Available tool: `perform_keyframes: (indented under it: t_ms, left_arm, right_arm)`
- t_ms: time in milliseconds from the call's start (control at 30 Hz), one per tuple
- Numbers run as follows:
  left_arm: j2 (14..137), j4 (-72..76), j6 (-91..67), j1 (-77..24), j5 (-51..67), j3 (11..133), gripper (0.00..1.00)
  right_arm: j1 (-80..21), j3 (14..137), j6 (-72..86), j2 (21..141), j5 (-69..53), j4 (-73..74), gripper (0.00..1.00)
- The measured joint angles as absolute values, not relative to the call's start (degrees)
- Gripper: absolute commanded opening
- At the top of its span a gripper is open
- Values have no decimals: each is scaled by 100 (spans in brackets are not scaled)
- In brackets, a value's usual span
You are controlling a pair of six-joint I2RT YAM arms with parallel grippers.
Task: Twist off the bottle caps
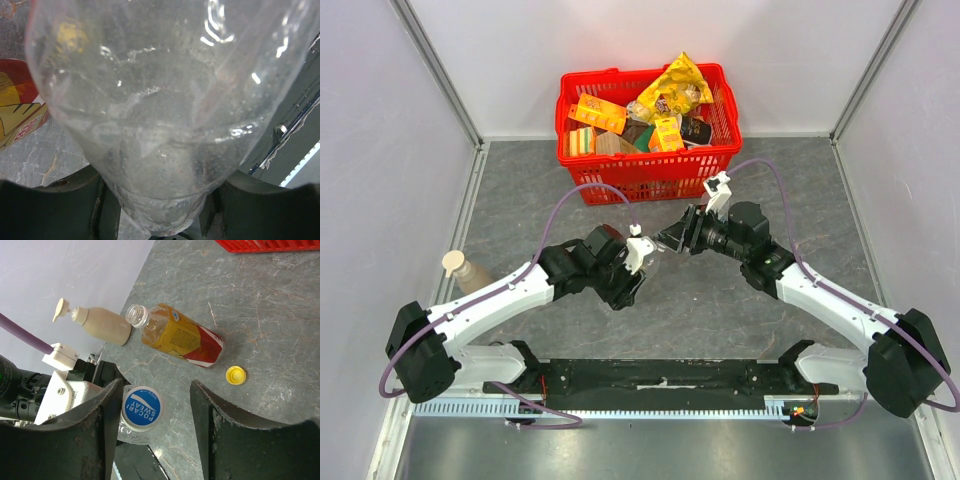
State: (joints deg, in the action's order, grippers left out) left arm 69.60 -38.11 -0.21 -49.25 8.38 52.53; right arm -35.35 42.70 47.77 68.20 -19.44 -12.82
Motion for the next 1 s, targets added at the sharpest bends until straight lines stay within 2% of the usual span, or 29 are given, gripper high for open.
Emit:
perform_keyframes:
  t_ms: [67,167,300,533,800,1000]
  left_arm:
    - [6960,-3813,-21,-4925,790,5253,11]
    - [6958,-3852,-23,-4925,753,5253,11]
    - [6958,-3892,-23,-4925,725,5253,11]
    - [6855,-3892,-21,-4925,690,5253,11]
    - [6556,-3940,-25,-4925,832,5253,10]
    - [6208,-3896,-34,-4919,1516,5253,10]
  right_arm:
    - [-3535,4257,4799,6820,-1986,-1323,47]
    - [-3542,4241,4849,6820,-2123,-1450,40]
    - [-3540,4156,4906,6820,-2241,-1619,22]
    - [-3535,4136,4943,6820,-2394,-1828,1]
    - [-3535,3964,4960,6742,-2646,-2497,0]
    - [-3535,3817,4917,6453,-2936,-3065,0]
